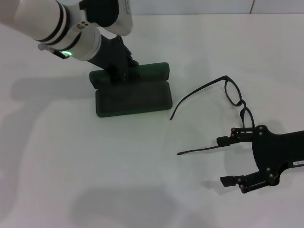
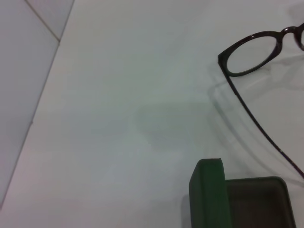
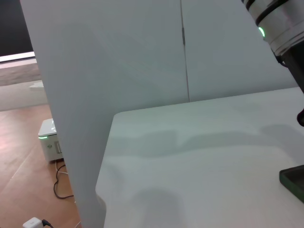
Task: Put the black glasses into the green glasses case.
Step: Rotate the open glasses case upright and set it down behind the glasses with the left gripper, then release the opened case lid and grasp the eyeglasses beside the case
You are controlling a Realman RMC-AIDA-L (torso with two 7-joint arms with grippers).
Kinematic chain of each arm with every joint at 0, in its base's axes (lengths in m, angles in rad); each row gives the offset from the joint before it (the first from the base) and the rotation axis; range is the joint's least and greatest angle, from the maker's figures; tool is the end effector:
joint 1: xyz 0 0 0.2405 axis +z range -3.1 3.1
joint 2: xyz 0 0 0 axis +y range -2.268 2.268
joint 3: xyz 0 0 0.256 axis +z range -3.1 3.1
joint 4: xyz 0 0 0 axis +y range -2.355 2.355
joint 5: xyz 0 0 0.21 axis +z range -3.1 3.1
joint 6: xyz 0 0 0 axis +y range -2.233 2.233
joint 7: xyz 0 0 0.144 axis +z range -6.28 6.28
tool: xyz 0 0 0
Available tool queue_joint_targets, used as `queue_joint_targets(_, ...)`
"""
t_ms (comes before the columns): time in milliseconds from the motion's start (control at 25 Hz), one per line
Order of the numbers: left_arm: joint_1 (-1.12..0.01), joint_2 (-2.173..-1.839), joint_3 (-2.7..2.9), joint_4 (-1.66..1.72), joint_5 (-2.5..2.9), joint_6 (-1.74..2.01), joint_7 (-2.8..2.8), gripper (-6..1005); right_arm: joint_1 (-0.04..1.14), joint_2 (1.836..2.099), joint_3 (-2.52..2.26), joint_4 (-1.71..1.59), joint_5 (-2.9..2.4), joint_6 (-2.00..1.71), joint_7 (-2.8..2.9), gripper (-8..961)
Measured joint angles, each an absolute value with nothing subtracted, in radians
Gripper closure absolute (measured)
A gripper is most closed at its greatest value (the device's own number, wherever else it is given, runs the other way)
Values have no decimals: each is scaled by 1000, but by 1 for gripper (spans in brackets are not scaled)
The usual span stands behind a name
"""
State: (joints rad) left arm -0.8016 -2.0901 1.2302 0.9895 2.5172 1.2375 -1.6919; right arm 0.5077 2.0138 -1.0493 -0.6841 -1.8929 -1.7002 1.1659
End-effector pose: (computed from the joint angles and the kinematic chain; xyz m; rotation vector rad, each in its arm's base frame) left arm -0.1639 0.4165 -0.0228 -2.7704 0.1097 0.4070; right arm 0.2448 0.2987 -0.0125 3.0717 -0.0970 -0.6054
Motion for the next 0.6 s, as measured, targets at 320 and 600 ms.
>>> queue_joint_targets(320,-788,-2090,1272,999,2511,1228,-1692,760,500,2014,-1049,-684,-1893,-1696,1165,99)
queue_joint_targets(600,-711,-2095,1312,1077,2463,1173,-1696,742,496,2014,-1046,-684,-1892,-1699,1165,99)
